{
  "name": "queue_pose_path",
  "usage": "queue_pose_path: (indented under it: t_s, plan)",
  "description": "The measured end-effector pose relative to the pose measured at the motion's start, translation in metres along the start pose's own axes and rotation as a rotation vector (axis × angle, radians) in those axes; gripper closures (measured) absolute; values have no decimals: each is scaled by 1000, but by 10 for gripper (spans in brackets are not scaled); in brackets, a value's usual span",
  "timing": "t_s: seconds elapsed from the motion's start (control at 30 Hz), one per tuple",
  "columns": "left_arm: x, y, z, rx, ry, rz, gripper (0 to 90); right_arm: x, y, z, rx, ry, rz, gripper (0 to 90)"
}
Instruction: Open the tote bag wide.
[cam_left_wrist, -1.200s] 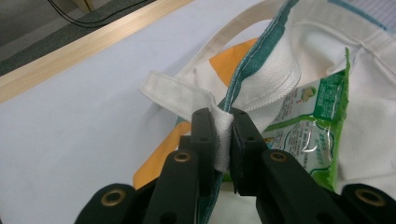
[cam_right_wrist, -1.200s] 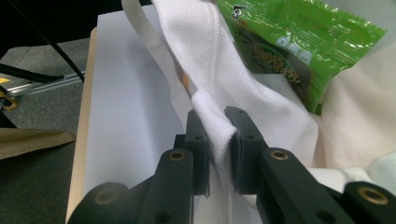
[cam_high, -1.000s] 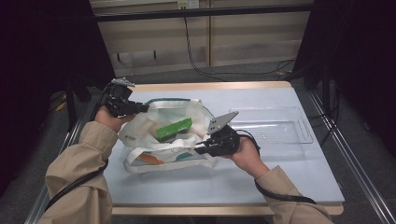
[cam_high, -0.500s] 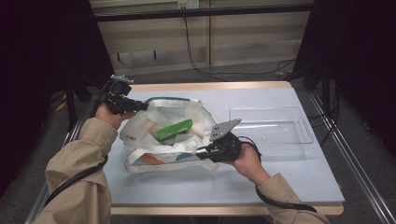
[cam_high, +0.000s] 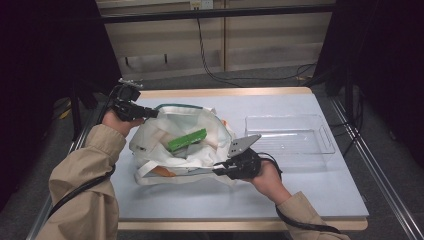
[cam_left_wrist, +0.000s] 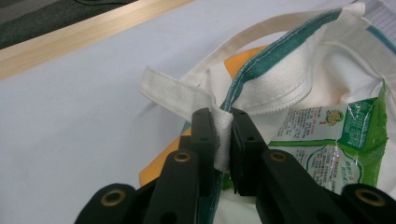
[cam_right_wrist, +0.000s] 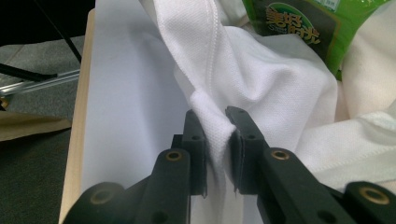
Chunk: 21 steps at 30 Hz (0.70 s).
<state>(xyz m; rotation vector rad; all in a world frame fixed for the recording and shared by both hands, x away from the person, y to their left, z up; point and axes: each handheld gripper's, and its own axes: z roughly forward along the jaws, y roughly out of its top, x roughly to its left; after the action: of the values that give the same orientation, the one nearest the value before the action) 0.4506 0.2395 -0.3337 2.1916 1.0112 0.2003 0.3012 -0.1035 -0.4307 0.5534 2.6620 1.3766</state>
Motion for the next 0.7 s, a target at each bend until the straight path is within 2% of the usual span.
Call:
queue_pose_path:
  t_s: [0.1, 0.47, 0.57, 0.63, 0.7]
  plan:
    - [1, 1, 0, 10, 0, 11, 821, 1, -1, 0, -2, -2, 0, 783]
    - [3, 4, 2, 12, 8, -8, 820, 3, -7, 1, -17, -7, 8, 780]
    - [5, 5, 2, 22, 17, -2, 820, 4, -9, 1, -20, -14, 2, 780]
    - [4, 5, 3, 20, 13, -14, 820, 4, -10, 1, -26, -16, -7, 781]
    - [5, 6, 4, 30, 21, -5, 820, 4, -11, 2, -27, -18, -5, 780]
